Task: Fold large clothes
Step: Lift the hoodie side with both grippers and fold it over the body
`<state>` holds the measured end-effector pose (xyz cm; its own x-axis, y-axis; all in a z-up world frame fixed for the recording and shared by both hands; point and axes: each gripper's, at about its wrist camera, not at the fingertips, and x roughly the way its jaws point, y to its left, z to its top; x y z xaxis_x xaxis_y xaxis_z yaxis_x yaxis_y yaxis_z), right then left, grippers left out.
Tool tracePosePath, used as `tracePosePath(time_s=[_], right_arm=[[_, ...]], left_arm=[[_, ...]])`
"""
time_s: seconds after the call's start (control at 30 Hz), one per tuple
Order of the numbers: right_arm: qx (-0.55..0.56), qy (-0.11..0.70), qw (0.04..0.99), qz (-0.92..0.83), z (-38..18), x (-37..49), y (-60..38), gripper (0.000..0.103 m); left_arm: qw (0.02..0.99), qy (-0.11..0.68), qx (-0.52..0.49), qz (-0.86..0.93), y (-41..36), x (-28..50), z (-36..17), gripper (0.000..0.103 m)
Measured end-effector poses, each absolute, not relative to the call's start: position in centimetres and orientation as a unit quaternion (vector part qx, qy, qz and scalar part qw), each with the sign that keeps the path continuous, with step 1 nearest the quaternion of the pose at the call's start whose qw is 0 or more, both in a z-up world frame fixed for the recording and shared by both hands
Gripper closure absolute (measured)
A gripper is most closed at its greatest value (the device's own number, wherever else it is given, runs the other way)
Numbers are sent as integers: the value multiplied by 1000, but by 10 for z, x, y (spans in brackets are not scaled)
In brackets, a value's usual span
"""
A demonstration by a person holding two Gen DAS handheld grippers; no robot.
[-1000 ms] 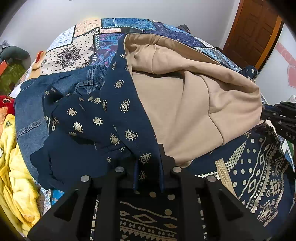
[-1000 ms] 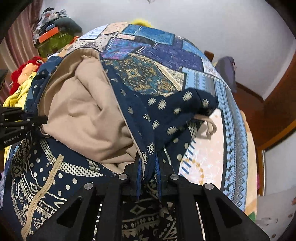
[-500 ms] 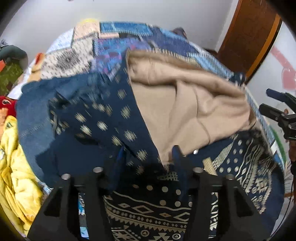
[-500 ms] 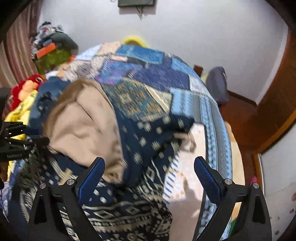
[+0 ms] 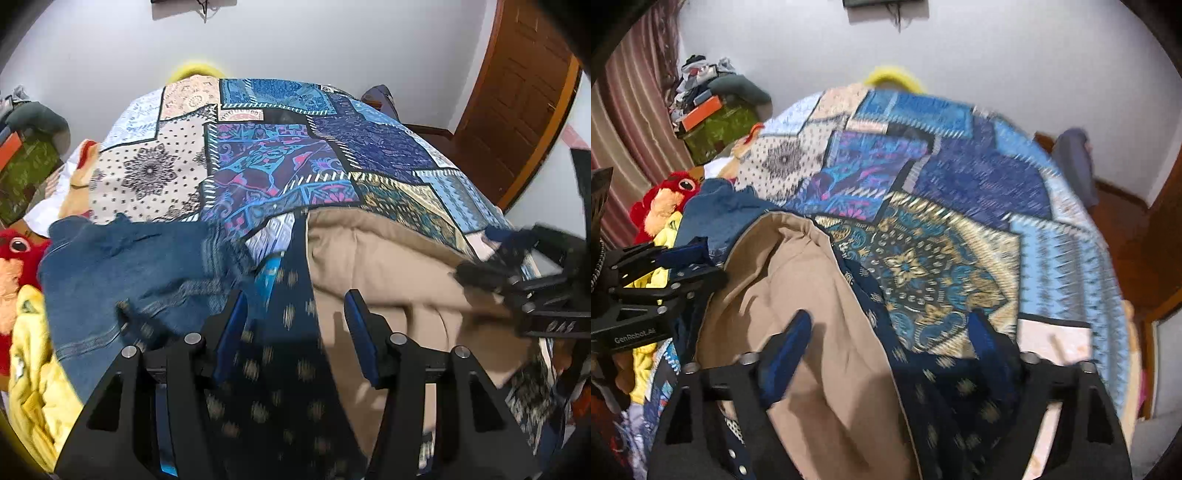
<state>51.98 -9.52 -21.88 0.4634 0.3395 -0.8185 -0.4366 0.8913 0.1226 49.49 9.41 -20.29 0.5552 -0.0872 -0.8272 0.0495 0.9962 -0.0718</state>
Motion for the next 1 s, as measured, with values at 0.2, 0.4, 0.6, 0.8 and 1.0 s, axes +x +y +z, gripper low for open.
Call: tracePosePath(time_s=[0.2,0.4,0.6,0.8,1.0], right_arm=[[-10,517,819,250,-255,548,-87,83],[6,485,835,260,-235,531,-94,95],[6,451,847,283,-187,482,-112,95],[-14,419,850,319,-146,409,-128,95],[-23,415,845,337,-133,337,-144,95]], left_arm=[[878,477,-12,-34,86,522,-223,89],[893,447,-10,-52,77,500,-200,95],[906,411,-8,-97,59,446,-146,95],[906,399,4,-139,42,382,-117,95],[891,423,18,-162,37,326,-130,95]])
